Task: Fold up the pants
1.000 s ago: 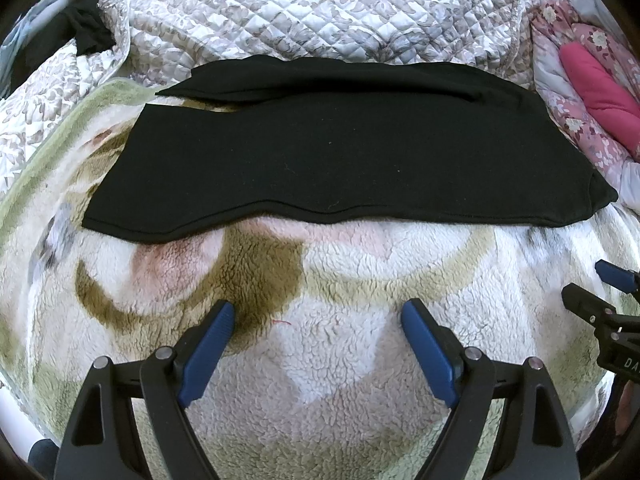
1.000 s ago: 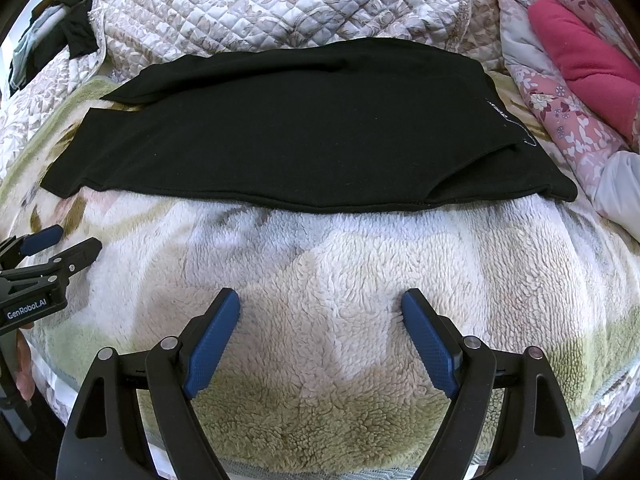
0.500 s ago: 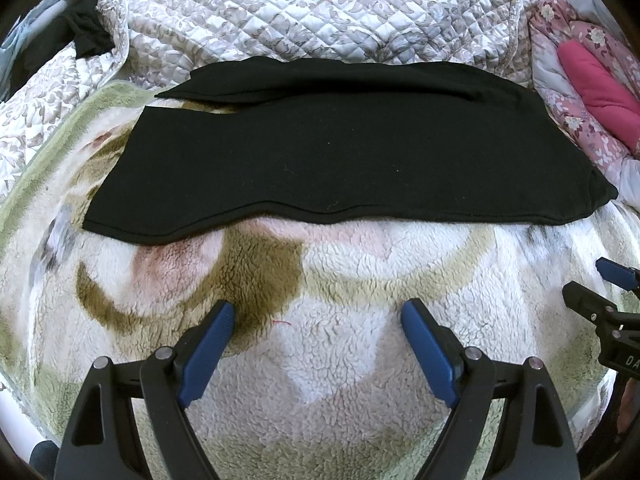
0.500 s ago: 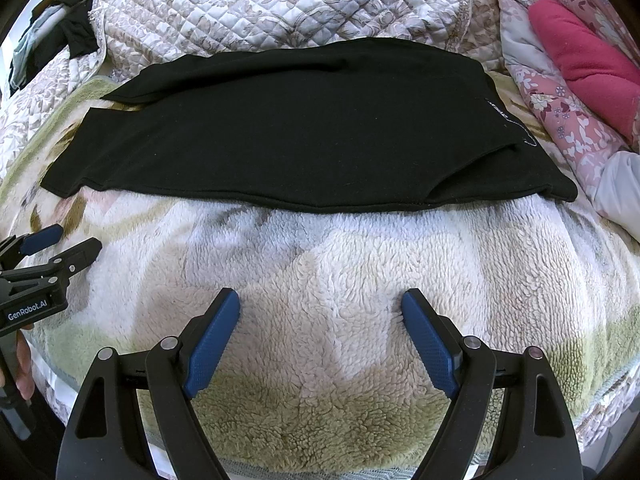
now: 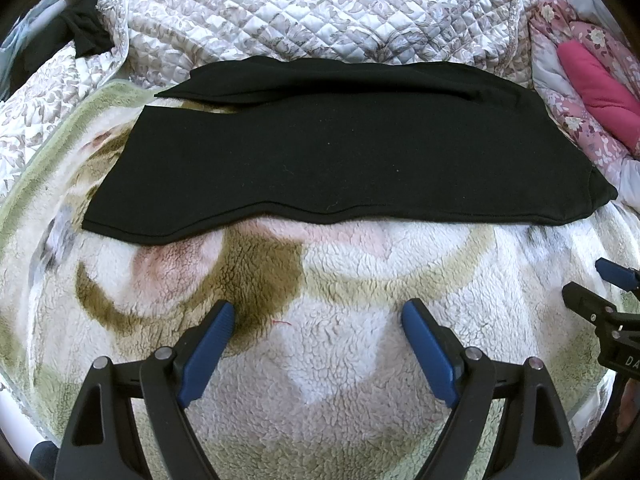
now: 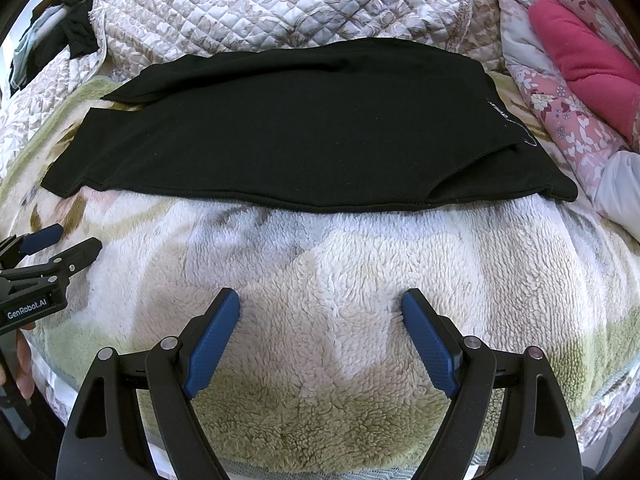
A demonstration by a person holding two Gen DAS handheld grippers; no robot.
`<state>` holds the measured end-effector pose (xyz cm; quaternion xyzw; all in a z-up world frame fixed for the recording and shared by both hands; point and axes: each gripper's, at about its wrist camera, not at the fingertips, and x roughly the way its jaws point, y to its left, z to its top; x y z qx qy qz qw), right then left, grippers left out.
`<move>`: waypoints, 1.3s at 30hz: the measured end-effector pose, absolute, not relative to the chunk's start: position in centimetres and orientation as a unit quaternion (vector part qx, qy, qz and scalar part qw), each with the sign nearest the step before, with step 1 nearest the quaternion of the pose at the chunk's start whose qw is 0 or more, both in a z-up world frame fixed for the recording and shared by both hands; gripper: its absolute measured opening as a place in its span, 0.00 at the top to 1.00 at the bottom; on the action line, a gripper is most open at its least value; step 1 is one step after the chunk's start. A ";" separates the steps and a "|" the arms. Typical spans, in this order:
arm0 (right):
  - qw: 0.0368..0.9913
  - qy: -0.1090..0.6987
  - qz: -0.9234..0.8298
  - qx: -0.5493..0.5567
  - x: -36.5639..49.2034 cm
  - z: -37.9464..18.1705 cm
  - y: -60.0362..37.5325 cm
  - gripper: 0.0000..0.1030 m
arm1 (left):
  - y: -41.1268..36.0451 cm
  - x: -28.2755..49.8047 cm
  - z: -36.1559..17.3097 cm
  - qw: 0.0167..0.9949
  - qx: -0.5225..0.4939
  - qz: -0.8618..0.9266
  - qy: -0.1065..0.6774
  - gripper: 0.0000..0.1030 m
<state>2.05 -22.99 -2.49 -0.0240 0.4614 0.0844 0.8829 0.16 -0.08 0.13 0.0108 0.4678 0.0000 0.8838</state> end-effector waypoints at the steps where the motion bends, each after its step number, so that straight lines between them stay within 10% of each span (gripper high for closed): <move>1: 0.883 0.462 0.085 -0.023 2.0 -2.5 -23.0 0.19 | -0.1 0.1 0.1 0.884 0.011 0.000 0.468 0.15; 39: 0.885 0.428 0.055 0.175 7.0 -0.5 -33.0 0.19 | 10.4 3.4 0.0 0.881 -0.151 0.058 0.444 0.16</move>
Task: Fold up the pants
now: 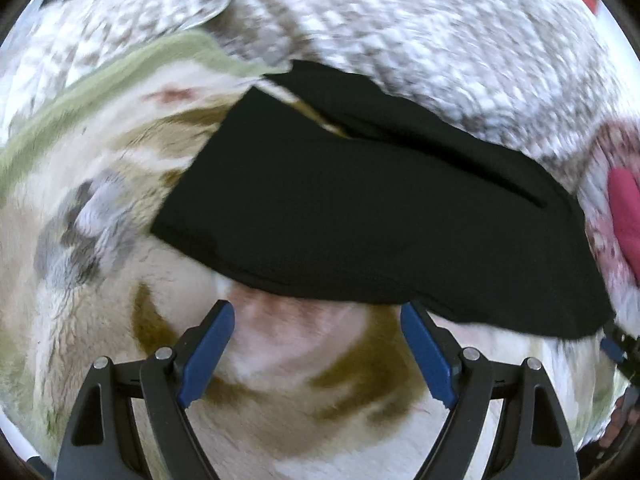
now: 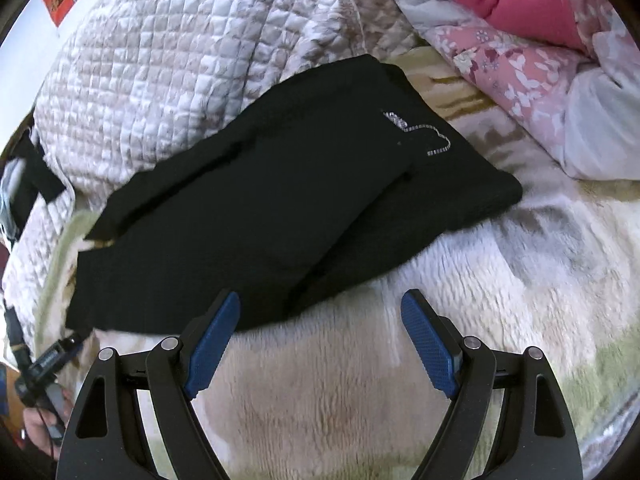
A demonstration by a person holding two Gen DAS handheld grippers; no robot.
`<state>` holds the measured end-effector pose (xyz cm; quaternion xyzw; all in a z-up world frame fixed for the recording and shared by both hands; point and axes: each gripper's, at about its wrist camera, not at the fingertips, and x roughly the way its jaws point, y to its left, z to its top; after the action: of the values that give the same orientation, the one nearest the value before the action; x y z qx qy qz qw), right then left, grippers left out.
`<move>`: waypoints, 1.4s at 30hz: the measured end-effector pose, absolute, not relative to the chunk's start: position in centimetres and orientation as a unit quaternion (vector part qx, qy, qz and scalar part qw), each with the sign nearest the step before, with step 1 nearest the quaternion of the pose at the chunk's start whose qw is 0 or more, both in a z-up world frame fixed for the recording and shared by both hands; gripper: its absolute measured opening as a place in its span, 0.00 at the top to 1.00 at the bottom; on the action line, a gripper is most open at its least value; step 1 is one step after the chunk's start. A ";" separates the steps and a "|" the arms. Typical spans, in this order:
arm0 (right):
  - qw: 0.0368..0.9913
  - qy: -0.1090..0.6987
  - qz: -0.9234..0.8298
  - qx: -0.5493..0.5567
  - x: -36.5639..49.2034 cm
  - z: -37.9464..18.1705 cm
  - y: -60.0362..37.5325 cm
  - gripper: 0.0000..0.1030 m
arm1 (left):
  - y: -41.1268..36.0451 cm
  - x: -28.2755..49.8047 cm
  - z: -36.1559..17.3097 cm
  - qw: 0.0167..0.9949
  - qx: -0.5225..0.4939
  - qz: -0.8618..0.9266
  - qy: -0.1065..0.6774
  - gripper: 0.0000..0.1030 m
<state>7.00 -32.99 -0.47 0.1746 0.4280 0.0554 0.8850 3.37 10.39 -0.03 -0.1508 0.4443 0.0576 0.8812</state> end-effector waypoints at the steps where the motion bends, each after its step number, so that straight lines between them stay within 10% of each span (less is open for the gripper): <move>1: 0.886 0.424 0.057 0.180 7.5 -0.5 -33.1 0.19 | 11.1 3.6 -0.3 0.879 -0.167 0.057 0.443 0.17; 10: 0.890 0.380 0.049 0.248 10.4 0.1 -35.4 0.23 | 12.7 6.2 -0.3 0.889 -0.215 0.042 0.403 0.17; 14: 0.888 0.378 0.018 0.260 11.3 -0.1 -36.5 0.53 | 13.0 7.1 -0.3 0.894 -0.212 0.055 0.390 0.25; 20: 0.881 0.385 -0.009 0.275 11.8 -0.5 -38.2 0.93 | 14.7 8.4 -1.0 0.884 -0.211 0.102 0.405 0.95; 42: 0.833 0.441 0.002 0.333 0.2 0.4 -40.6 0.96 | 16.0 -3.2 2.2 0.886 -0.178 0.087 0.419 0.96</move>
<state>0.21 -40.55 0.38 0.3334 0.4414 0.0017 0.8331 -3.24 16.03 2.25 -0.1777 0.4192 0.0874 0.8860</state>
